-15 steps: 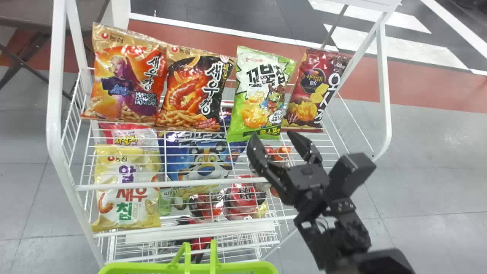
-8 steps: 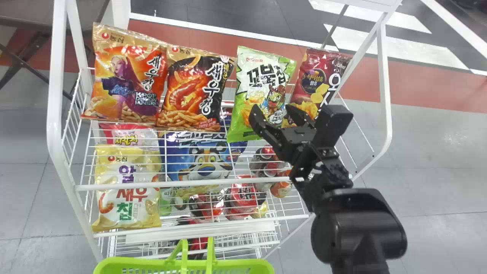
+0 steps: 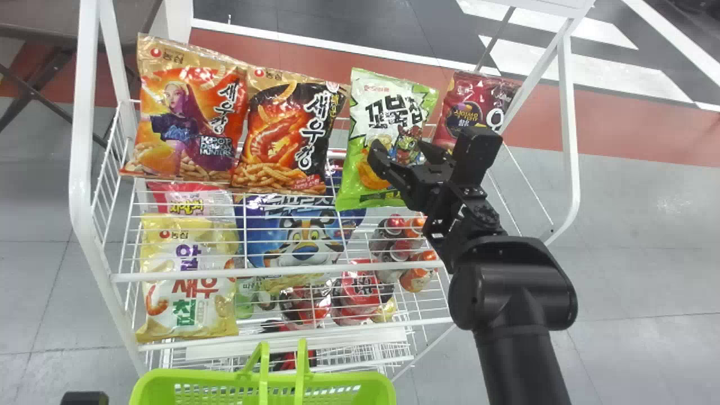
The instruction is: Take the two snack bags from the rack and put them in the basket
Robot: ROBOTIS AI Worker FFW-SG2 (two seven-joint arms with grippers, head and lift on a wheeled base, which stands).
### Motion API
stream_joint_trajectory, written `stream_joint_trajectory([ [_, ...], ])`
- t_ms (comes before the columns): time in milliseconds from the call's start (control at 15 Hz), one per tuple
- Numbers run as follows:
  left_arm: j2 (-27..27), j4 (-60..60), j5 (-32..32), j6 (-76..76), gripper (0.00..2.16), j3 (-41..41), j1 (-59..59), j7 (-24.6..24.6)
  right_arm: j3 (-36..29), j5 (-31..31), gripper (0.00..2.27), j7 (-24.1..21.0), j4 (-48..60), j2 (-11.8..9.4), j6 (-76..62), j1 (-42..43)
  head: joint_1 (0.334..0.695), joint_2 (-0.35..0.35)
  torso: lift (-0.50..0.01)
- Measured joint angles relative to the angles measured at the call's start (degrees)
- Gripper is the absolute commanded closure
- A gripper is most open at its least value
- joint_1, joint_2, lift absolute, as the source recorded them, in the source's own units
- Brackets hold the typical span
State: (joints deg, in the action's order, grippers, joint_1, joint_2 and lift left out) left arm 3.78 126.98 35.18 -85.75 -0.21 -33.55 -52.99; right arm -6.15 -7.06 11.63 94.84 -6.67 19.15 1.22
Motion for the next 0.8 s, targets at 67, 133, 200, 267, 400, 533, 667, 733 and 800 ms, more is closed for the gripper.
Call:
stream_joint_trajectory([
  [67,0.0,-0.18,-0.05,0.0,1.77,0.18,0.19,0.0,0.0,0.02,0.44,1.03,-1.23,-0.01,0.22,0.96,0.695,-0.35,-0.011],
  [133,0.0,-0.46,-0.07,0.02,1.77,0.31,0.37,0.03,0.0,0.04,0.63,2.04,-2.0,-0.01,0.97,1.69,0.695,-0.35,-0.011],
  [200,0.0,-0.78,-0.06,0.02,1.77,0.39,0.56,0.06,0.0,0.11,1.0,2.9,-2.4,-0.01,2.21,2.28,0.695,-0.35,-0.011],
  [267,-0.02,-1.16,-0.05,0.02,1.77,0.44,0.73,0.05,0.0,0.21,1.5,3.87,-2.69,-0.01,3.98,2.88,0.695,-0.35,-0.011],
  [400,-0.07,-1.67,-0.03,0.08,1.77,0.47,0.84,0.08,-0.01,0.32,2.24,4.33,-2.84,-0.01,7.07,3.53,0.695,-0.35,-0.011],
  [533,-0.09,-1.88,-0.03,0.1,1.77,0.45,0.78,0.1,0.2,0.44,2.25,2.86,-2.37,0.06,7.08,3.05,0.695,-0.35,-0.011],
  [667,-0.09,-1.89,-0.03,0.04,1.77,0.39,0.59,0.17,0.26,0.62,2.25,-0.12,-1.47,0.08,5.64,1.99,0.695,-0.35,-0.011],
  [733,-0.09,-1.75,-0.03,0.02,1.77,0.34,0.48,0.18,0.17,0.64,2.25,-1.51,-1.08,0.08,4.88,1.47,0.695,-0.35,-0.011],
  [800,-0.09,-1.64,-0.03,0.01,1.77,0.29,0.39,0.18,0.07,0.64,2.25,-2.23,-0.72,0.07,4.26,0.99,0.695,-0.35,-0.011],
])
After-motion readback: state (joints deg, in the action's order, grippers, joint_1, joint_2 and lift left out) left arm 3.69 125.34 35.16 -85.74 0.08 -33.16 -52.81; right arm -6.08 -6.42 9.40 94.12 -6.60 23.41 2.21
